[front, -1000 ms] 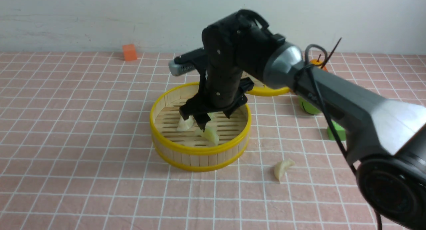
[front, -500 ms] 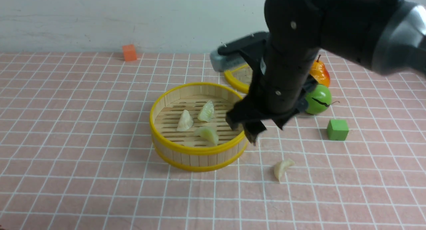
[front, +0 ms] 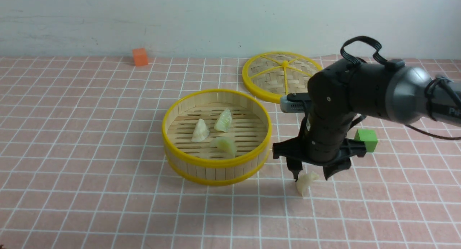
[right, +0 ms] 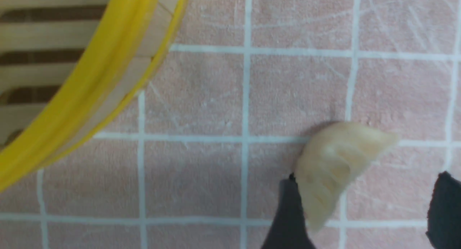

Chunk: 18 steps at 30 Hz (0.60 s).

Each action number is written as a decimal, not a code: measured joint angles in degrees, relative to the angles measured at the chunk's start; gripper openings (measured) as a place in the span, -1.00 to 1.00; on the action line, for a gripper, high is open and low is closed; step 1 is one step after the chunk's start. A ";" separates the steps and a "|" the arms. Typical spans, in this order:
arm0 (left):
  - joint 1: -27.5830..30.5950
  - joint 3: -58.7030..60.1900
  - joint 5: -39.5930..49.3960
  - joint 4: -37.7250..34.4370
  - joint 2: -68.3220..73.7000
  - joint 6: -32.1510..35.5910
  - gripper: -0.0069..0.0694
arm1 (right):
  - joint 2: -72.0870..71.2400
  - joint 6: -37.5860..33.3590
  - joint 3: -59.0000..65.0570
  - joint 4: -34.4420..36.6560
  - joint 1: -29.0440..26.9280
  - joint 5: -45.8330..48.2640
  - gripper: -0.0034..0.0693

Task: Put the dumplings into the steamer on the table with the pink tablecloth.
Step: 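Reach for and grasp a dumpling lying on the table beside the steamer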

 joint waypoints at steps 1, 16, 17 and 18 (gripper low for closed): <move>0.00 0.00 0.00 0.00 0.00 0.00 -0.85 | 0.77 0.04 0.00 0.40 -0.27 -0.95 0.44; 0.00 0.00 0.00 0.13 0.00 0.00 -0.85 | 4.29 -4.66 0.00 1.80 -1.25 -2.60 -0.39; 0.00 0.00 0.00 0.13 0.00 0.00 -0.85 | 4.29 -4.66 0.00 1.80 -1.25 -2.60 -0.40; 0.00 0.00 0.00 0.13 0.00 0.00 -0.85 | 4.29 -5.57 0.00 1.80 -1.25 -2.45 -0.42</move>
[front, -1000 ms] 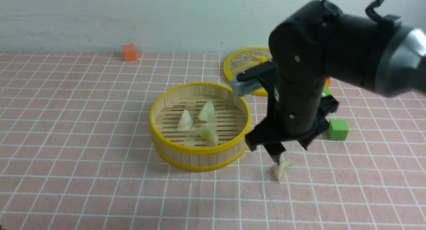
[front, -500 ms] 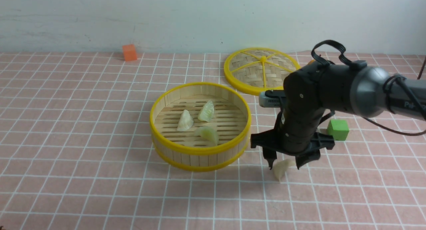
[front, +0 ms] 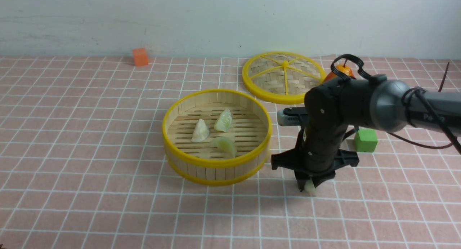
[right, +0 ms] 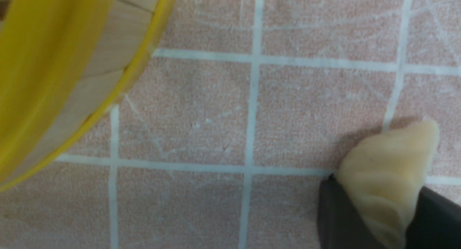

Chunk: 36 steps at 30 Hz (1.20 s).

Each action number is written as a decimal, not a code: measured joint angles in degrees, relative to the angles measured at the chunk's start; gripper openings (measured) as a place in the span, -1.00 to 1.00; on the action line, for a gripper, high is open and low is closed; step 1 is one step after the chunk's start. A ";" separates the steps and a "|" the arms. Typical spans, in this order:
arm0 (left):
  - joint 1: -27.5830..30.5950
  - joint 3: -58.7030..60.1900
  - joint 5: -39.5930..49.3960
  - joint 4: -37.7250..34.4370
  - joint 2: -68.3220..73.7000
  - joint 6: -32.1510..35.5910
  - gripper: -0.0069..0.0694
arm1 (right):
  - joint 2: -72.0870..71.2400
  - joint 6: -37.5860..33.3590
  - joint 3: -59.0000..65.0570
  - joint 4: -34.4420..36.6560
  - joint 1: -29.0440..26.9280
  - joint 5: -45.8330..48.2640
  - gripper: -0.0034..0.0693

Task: Put the dumplings into the steamer on the table with the pink tablecloth.
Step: 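Reach for and grasp a dumpling lying on the table beside the steamer, then place the dumpling in the bamboo steamer basket with the right gripper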

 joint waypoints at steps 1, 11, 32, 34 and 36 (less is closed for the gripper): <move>0.00 0.00 0.00 0.04 0.00 0.02 -0.85 | -0.17 -2.31 -0.67 0.00 0.00 1.11 -0.39; 0.00 0.00 -0.17 0.54 0.00 0.07 -0.85 | -1.57 -11.61 -20.10 0.08 4.02 2.28 -0.39; 0.00 0.30 0.13 3.31 0.00 -0.75 -0.82 | 17.85 -11.66 -36.40 0.41 4.37 -0.31 0.00; 0.00 0.99 0.07 3.77 0.00 -2.88 -0.81 | 17.90 -11.66 -38.45 -0.49 4.37 1.89 0.24; 0.00 2.03 0.07 4.47 -0.06 -4.56 -0.81 | 17.90 -12.06 -41.42 -1.26 4.37 5.34 0.42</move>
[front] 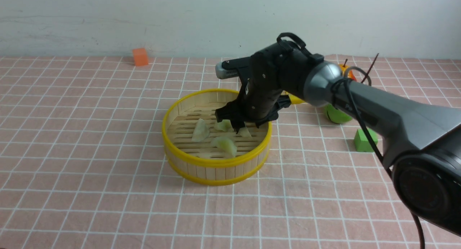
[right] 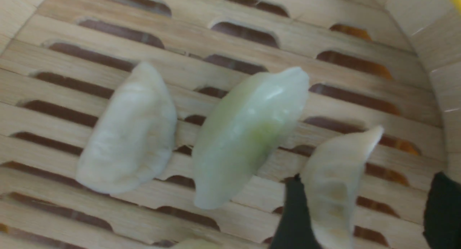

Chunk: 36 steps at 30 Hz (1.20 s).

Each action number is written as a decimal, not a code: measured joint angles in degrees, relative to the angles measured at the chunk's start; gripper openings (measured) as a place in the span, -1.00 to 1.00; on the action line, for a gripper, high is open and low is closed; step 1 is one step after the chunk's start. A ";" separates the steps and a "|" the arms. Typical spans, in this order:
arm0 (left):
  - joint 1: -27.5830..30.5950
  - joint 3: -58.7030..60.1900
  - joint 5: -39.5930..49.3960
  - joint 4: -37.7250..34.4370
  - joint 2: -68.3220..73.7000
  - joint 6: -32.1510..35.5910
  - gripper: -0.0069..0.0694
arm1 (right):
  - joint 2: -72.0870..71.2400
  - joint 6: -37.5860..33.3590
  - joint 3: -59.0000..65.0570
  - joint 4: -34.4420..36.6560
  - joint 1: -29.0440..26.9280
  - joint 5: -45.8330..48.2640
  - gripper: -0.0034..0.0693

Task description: Put the dumplings into the steamer on the table with the pink tablecloth.

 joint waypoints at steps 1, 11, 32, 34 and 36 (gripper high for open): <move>0.00 0.40 -0.08 0.05 -0.32 -0.50 -0.81 | 0.00 -0.51 -1.80 -0.59 0.00 2.04 0.49; 0.00 5.89 -7.04 -0.90 -15.73 -4.37 -0.80 | -9.92 -7.72 -12.25 -0.71 0.00 17.09 0.17; 0.00 8.90 -9.05 0.21 -22.60 -4.43 -0.76 | -48.21 -15.09 24.56 5.83 5.37 0.35 -0.96; 0.00 8.90 -9.10 0.21 -22.60 -4.43 -0.75 | -54.79 -15.09 32.80 5.90 5.59 -5.14 -0.96; 0.00 8.97 -9.15 0.21 -22.60 -4.43 -0.74 | -61.14 -15.09 40.20 6.45 5.64 -10.07 -0.96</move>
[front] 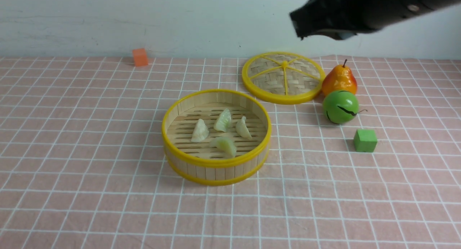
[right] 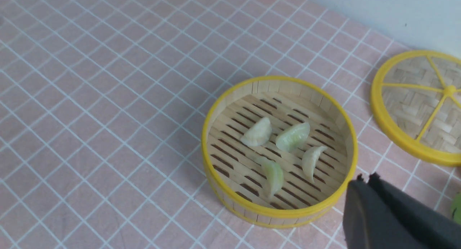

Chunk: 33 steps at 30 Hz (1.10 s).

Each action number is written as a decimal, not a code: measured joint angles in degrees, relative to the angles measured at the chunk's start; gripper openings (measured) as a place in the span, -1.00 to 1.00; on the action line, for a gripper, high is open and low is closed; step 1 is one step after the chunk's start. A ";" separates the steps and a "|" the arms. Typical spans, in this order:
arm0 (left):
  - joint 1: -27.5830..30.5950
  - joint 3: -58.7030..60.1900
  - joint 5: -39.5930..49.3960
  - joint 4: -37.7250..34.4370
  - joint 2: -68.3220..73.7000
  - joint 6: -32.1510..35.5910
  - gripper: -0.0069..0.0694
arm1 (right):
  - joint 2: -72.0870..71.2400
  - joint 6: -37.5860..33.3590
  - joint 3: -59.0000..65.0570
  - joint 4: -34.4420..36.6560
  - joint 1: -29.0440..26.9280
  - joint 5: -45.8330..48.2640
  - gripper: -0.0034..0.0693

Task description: Put the dumplings into the steamer on the table with the pink tablecloth.

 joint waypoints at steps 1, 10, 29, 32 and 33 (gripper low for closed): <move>0.00 0.05 0.00 0.00 0.00 0.00 -0.74 | -2.47 0.00 3.26 0.16 0.00 -2.00 -0.96; 0.00 0.12 0.17 0.00 0.00 0.00 -0.72 | -23.68 0.00 29.18 1.84 0.06 -11.83 -0.94; 0.00 0.12 0.17 0.00 0.00 0.00 -0.68 | -33.84 0.00 35.25 0.78 0.17 -8.87 -0.91; 0.00 0.12 0.17 0.00 0.00 0.00 -0.67 | -33.84 0.00 35.25 1.81 0.17 -9.06 -0.91; 0.00 0.12 0.17 0.00 0.00 0.00 -0.67 | -33.84 0.00 35.25 1.87 0.17 -9.06 -0.91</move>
